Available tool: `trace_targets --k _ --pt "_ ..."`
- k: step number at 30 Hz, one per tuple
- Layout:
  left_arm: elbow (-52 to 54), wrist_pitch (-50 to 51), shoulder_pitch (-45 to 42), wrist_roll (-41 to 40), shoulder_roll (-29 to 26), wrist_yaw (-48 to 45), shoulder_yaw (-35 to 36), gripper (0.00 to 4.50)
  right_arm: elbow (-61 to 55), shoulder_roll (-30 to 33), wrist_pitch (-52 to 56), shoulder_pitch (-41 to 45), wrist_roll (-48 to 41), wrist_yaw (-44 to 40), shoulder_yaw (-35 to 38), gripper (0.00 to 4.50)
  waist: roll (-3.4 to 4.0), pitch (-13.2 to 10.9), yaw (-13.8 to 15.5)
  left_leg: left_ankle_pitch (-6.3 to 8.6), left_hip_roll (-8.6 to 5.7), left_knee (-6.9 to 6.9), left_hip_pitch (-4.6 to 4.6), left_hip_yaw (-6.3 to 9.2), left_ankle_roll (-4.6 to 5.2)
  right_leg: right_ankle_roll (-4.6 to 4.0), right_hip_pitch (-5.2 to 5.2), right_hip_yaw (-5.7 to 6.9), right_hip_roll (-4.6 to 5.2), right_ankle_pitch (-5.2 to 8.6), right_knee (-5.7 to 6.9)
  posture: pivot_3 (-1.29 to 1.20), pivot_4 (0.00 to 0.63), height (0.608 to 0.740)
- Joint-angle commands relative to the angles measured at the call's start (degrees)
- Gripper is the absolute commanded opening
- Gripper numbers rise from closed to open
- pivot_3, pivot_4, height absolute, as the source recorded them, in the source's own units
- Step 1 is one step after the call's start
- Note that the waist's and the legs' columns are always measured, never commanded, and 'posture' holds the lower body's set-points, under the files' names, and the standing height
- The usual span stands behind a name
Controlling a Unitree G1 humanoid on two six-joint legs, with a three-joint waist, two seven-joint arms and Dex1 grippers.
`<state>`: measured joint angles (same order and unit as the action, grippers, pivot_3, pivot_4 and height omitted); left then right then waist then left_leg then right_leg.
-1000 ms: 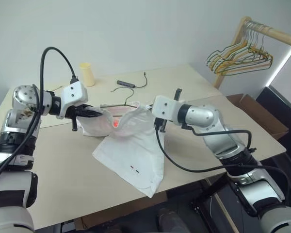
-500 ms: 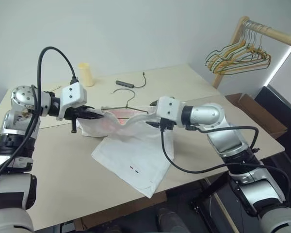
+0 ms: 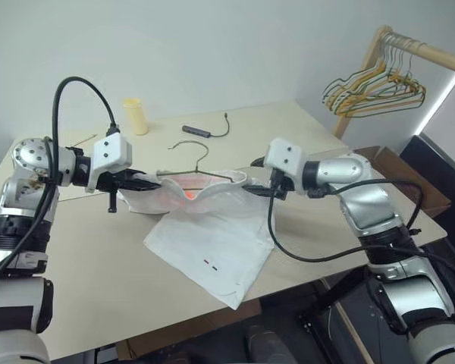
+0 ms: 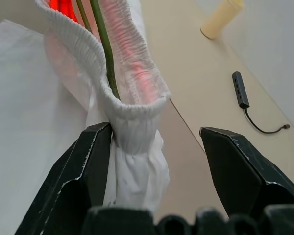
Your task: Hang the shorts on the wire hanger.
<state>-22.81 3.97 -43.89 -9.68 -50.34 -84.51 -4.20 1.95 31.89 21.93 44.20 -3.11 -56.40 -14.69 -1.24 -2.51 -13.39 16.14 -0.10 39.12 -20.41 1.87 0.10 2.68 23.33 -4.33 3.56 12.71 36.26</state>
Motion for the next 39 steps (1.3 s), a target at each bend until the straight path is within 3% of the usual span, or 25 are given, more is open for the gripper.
trace_targets --k 1,19,22,30,39 --pt "2.0 0.3 -0.8 -2.0 -0.9 -0.4 2.1 0.00 -2.7 0.8 3.1 -0.1 -3.2 -2.2 2.1 3.37 0.00 0.0 0.0 0.00 0.00 0.00 0.01 0.00 0.00 0.00 0.00 0.00 -0.01 0.00 0.01 -0.18 0.000 0.740" --pt "4.4 1.8 -0.6 -3.8 0.0 -2.3 1.9 0.00 -4.1 -3.0 11.2 3.3 -9.1 -6.9 0.0 3.37 0.00 0.0 0.0 0.00 0.01 0.00 0.00 0.02 0.00 0.00 0.00 0.00 0.00 0.00 0.00 -0.19 0.000 0.740" --pt "4.2 1.0 -0.3 -2.4 -0.1 -2.0 1.1 0.00 -4.7 -2.5 12.6 3.4 -8.3 -7.1 -1.1 2.78 0.00 0.0 0.0 0.00 0.01 0.00 0.00 0.02 0.00 0.00 0.00 0.01 0.00 0.00 0.01 -0.19 0.000 0.740" --pt "4.4 0.6 0.6 -1.2 0.0 -1.7 0.3 0.00 -3.8 -1.8 11.2 3.2 -4.9 -5.3 -3.6 0.13 0.00 0.0 -0.1 0.00 0.01 0.00 0.00 0.03 0.00 0.00 0.00 0.02 0.00 0.00 0.00 -0.19 0.000 0.740" --pt "1.0 -0.9 -0.9 1.3 2.3 4.6 0.8 0.00 -4.7 -0.8 10.5 2.5 -3.2 -4.2 -3.7 0.10 0.00 0.0 -0.1 0.00 0.01 0.01 0.00 0.03 0.00 0.00 0.00 0.02 0.02 0.00 0.00 -0.21 0.000 0.740"
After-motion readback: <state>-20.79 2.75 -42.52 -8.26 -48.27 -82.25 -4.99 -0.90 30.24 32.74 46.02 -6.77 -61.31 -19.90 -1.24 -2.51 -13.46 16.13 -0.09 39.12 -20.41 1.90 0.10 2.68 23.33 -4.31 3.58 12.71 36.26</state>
